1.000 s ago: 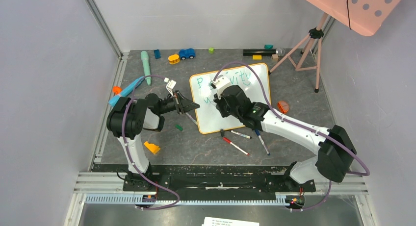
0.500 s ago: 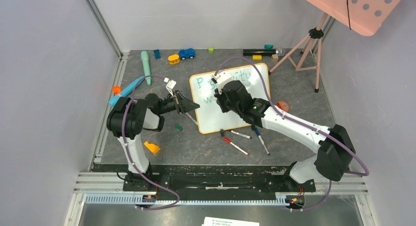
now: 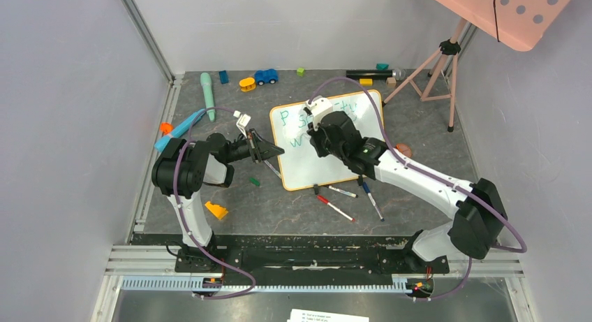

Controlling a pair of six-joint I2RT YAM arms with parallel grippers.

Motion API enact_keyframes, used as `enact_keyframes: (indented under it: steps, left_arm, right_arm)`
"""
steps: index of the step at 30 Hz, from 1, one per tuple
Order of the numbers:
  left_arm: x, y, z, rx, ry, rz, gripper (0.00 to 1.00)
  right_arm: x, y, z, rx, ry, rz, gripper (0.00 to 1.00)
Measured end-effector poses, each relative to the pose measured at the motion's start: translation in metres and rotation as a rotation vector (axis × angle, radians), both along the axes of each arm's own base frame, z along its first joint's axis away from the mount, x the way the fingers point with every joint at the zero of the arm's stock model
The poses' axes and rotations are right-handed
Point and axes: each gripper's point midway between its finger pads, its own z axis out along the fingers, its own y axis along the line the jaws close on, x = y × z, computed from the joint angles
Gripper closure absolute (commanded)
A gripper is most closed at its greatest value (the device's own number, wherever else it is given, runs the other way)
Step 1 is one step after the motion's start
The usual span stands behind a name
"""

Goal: Write a sentence on the whiteboard

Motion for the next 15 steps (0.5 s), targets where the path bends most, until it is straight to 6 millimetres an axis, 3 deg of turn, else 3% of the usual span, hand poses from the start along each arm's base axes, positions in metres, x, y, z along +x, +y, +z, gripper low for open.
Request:
enact_keyframes:
  steps: [7, 15]
  left_arm:
    - [0.0, 0.0, 0.0, 0.0, -0.002, -0.001, 0.98]
    - [0.0, 0.0, 0.0, 0.0, -0.003, -0.001, 0.98]
  right_arm:
    - [0.003, -0.011, 0.017, 0.028, -0.027, -0.023, 1.0]
    - [0.005, -0.013, 0.016, 0.025, -0.024, -0.025, 1.0]
